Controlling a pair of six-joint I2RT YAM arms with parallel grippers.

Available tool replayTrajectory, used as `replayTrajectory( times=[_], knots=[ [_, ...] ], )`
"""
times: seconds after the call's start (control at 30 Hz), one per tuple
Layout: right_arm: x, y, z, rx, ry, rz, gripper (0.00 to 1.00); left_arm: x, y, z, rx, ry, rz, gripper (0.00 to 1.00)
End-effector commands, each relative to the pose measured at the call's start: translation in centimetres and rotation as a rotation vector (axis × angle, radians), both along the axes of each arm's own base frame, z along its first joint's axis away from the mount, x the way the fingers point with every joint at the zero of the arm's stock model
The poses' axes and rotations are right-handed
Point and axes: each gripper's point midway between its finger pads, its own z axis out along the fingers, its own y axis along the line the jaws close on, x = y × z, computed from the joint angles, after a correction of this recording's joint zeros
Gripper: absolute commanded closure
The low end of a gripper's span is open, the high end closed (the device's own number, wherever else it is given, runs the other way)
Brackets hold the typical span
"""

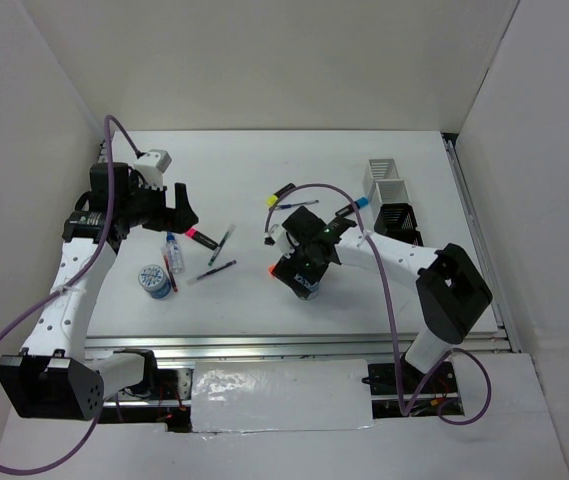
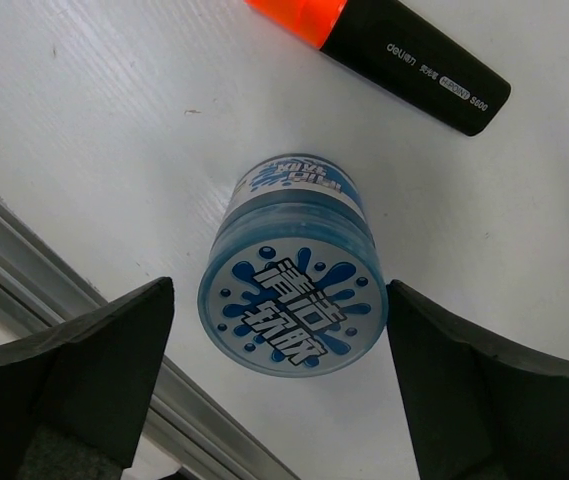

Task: Sort the stationery into containers
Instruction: Pick up the stationery from the center of the board.

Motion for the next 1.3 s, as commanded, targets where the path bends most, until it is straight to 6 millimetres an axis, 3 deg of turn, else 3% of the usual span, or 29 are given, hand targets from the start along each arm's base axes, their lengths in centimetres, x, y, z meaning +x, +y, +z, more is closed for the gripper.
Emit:
replayTrajectory(
  times=[0.0,0.13,0.6,1.07,1.27],
  knots=[
    [0.5,0.5,0.2,0.04,-0.02,-0.001,0.07,0.6,-0.3,0.6,-0.029,-0.023,0.001,0.01],
    [0.6,0.2,0.3,0.083,-0.063,-0.018,0.0,0.7,-0.2,0.4,-0.028,-0.02,0.003,0.01],
    [1.3,0.5,2.2,0.291,-0.247,-0.062,0.01,0.2,-0.3,-0.2,-0.03,-0.021,-0.001,0.01],
    [1.2,0.9,2.0,0.351,-0.278,-0.05,0.0,0.2,-0.3,-0.4,-0.03,-0.017,-0.003,0.01],
    [1.2,1.0,2.0,0.349,-0.268,-0.044,0.07,0.2,-0.2,-0.5,-0.026,-0.018,0.0,0.01]
  ],
)
